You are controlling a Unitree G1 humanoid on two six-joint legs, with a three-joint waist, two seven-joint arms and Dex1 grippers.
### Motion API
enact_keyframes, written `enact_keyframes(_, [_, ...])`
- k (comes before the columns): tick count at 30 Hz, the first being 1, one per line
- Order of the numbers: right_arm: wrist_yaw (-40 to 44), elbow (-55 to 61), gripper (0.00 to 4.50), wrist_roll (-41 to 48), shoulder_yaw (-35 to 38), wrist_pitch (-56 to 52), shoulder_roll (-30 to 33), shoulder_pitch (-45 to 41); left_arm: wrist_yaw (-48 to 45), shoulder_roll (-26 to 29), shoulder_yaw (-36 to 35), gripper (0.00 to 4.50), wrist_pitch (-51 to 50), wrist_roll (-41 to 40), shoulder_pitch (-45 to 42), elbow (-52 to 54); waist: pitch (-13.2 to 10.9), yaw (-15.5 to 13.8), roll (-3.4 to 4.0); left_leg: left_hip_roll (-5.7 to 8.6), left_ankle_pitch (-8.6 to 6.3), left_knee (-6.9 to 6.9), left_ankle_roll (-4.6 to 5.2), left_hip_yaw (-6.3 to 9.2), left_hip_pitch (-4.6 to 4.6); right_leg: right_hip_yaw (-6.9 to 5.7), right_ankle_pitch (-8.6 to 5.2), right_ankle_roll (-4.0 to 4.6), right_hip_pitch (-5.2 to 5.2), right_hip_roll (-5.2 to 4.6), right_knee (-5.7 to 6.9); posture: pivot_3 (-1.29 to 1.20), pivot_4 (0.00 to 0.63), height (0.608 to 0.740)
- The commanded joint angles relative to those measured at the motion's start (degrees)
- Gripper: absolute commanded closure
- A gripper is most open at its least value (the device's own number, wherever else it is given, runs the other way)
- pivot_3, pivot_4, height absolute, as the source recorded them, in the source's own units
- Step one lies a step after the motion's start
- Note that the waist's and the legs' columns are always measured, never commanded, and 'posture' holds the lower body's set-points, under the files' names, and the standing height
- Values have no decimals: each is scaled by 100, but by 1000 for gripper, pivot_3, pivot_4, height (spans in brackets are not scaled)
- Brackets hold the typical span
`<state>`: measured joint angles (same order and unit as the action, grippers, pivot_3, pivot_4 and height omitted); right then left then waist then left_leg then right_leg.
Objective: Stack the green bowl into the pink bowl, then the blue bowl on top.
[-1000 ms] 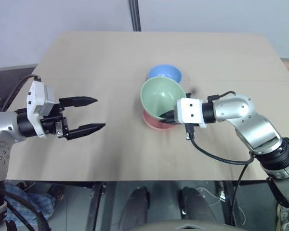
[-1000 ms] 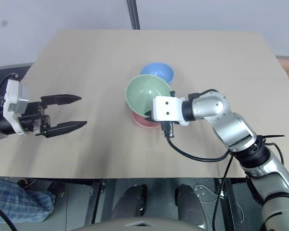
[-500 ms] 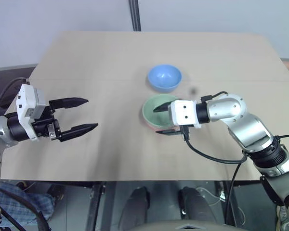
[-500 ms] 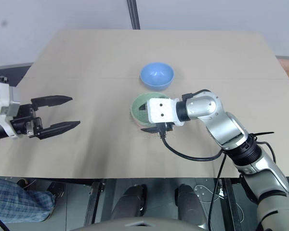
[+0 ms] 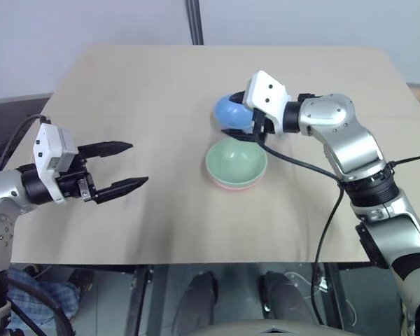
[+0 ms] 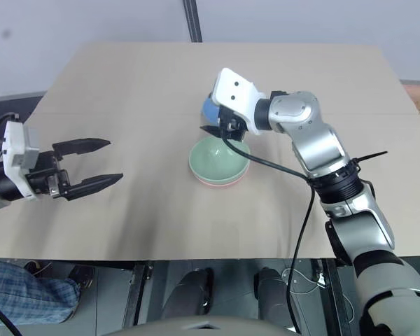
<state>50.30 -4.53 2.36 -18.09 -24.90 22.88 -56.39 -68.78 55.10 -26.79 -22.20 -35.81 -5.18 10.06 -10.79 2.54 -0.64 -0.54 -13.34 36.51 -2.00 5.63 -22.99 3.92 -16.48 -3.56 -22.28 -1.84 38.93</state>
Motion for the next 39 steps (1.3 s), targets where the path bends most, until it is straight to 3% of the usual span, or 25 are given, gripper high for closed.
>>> enact_keyframes(1, [-346,-747,851,-293,38,342,-207,-496,337,-71,-139,0,20,26,-114,46,0,7,0,0,0,-2,0,-4,0,3,0,0,-4,-1,0,0,150,740])
enact_keyframes(12, [-872,-3433,851,-1037,-186,1482,-1057,-1443,1074,-261,-204,0,71,198,-184,8,1,136,-2,2,7,-1,-12,-13,-73,13,4,2,-85,-2,11,0,150,740])
enact_keyframes(32, [-1164,-5363,851,-1677,-281,2274,-1774,-1698,1247,-312,-122,0,34,117,-183,175,2,249,-4,2,14,14,-22,-22,-73,20,3,4,-119,2,88,0,150,740])
enact_keyframes(35, [-1256,-5614,1632,-1731,-261,2365,-1828,-1760,1250,-306,-102,0,26,122,-202,185,2,285,-3,2,14,15,-23,-22,-74,20,3,4,-119,2,88,0,150,740])
enact_keyframes(39, [-1275,-5740,3415,-1756,-223,2417,-1880,-1792,1252,-294,-92,0,10,115,-231,193,2,316,-3,2,15,15,-23,-22,-75,20,3,4,-120,2,88,0,150,740])
